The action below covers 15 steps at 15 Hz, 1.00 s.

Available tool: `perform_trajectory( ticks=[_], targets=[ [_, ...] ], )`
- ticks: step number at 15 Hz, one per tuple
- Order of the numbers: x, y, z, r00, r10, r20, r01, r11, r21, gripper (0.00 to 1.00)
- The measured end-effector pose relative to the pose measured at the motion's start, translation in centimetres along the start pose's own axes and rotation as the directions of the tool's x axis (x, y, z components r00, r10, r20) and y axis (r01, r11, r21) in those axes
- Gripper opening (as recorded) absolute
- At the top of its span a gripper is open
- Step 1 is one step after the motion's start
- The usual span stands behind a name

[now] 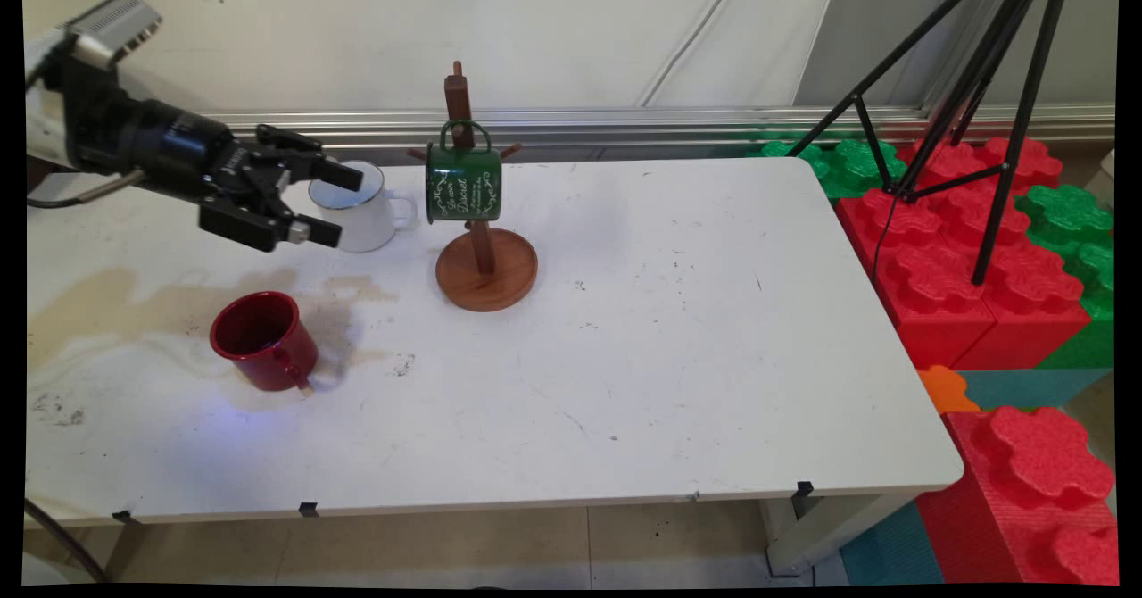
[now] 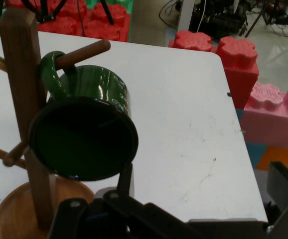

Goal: Pick up the green mug from the rack

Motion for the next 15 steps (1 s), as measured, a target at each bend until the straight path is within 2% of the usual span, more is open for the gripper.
perform_trajectory(
  ticks=[15],
  targets=[
    [-0.8,-2.1,6.1,0.990,-0.127,-0.067,0.128,0.992,0.019,1.00]
  ],
)
